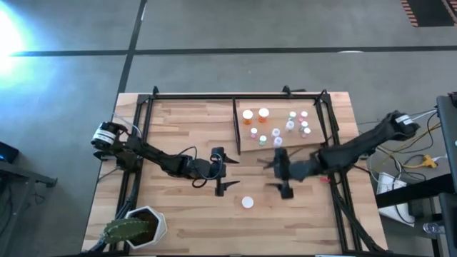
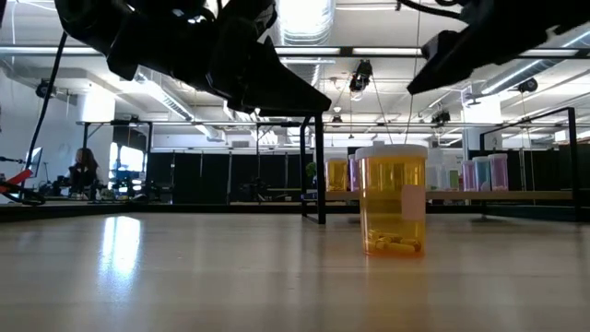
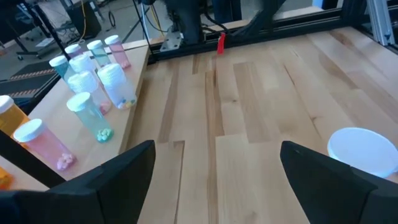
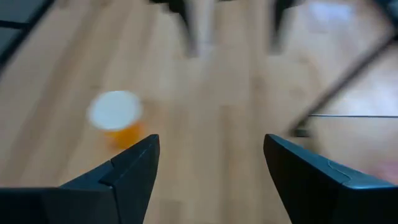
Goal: Pick and place medicine bottles onto shelf by color
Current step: Put the orange pill bottle on the shelf, then adjust the shelf on the table
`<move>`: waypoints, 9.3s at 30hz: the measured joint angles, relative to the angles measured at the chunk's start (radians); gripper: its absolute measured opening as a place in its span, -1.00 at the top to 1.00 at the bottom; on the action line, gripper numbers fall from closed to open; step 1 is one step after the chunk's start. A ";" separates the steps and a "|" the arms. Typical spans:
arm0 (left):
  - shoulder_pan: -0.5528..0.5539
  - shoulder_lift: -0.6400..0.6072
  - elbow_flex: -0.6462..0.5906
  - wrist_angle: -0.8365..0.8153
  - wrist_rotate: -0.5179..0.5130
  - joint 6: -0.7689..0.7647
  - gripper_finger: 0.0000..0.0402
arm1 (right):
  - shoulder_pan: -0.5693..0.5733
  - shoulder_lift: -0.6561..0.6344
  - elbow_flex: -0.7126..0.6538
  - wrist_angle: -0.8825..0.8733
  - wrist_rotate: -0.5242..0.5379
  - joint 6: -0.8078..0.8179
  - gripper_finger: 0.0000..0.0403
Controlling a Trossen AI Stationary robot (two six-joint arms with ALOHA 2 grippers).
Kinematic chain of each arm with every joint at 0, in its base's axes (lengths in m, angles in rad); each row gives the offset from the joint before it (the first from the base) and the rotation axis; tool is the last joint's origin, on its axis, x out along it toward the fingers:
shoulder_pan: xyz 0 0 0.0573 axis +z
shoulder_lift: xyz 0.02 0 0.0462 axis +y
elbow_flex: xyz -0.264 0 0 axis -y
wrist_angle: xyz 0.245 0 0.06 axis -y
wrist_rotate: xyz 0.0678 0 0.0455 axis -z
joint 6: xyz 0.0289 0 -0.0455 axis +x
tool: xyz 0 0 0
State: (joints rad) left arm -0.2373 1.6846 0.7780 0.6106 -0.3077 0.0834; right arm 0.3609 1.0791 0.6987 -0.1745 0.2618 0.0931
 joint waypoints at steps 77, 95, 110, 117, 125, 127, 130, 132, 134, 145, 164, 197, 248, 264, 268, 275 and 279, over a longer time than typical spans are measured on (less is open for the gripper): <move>0.001 0.000 0.004 0.009 -0.004 0.000 -0.64 | -1.000 -0.047 -0.062 0.118 -0.131 -0.060 0.03; 0.001 0.000 0.004 0.008 -0.004 -0.001 -0.64 | -1.016 0.099 -0.083 0.127 -0.132 -0.095 0.03; 0.001 0.000 0.005 0.008 -0.003 -0.001 -0.64 | -1.016 0.005 -0.133 0.120 -0.135 -0.099 -0.30; 0.001 0.000 0.005 0.009 -0.008 -0.004 -0.64 | -0.993 -0.092 -0.057 0.005 -0.136 -0.098 -0.44; 0.002 0.000 0.017 0.009 -0.204 -0.029 -0.64 | -0.776 -0.221 0.008 -0.131 -0.130 0.014 -0.28; 0.002 0.000 0.027 0.009 -0.207 -0.051 -0.64 | -0.676 -0.234 -0.007 -0.142 -0.110 0.042 -0.20; 0.004 0.000 0.037 0.009 -0.218 -0.070 -0.60 | -0.493 -0.232 -0.026 -0.157 0.004 0.088 -0.06; 0.005 0.000 0.036 0.008 -0.204 -0.078 -0.54 | -0.360 -0.219 -0.030 -0.165 0.102 0.114 0.04; 0.004 0.000 0.034 0.006 -0.173 -0.078 -0.45 | -0.231 -0.199 -0.030 -0.165 0.182 0.136 0.14; 0.020 0.152 0.090 0.041 -0.059 -0.105 0.48 | 0.281 -0.029 -0.032 -0.153 0.455 0.415 0.53; 0.189 0.260 0.168 0.028 -0.125 -0.095 0.98 | 0.469 0.265 -0.033 -0.150 0.525 0.709 0.76; 0.272 0.216 0.153 -0.105 -0.155 -0.019 0.98 | 0.200 0.062 -0.068 -0.910 0.183 1.194 0.77; 0.159 0.166 0.148 -0.106 -0.151 -0.020 0.98 | -0.551 0.260 -0.180 -0.495 0.382 0.542 0.76; 0.161 0.166 0.138 -0.158 -0.261 -0.052 0.98 | -0.488 0.194 -0.174 -0.424 0.262 0.517 0.76; 0.183 0.166 0.125 -0.158 -0.294 -0.078 0.98 | -0.373 0.137 -0.162 -0.420 0.223 0.577 0.76; 0.299 0.166 0.113 -0.140 -0.172 -0.104 0.98 | -0.180 0.083 -0.153 -0.419 0.209 0.700 0.76; 0.351 0.166 0.113 -0.119 -0.136 -0.104 0.98 | -0.104 0.081 -0.153 -0.418 0.209 0.752 0.76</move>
State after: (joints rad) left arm 0.1136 1.8507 0.8913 0.4911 -0.4441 -0.0204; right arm 0.2570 1.1599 0.5461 -0.5927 0.4711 0.8454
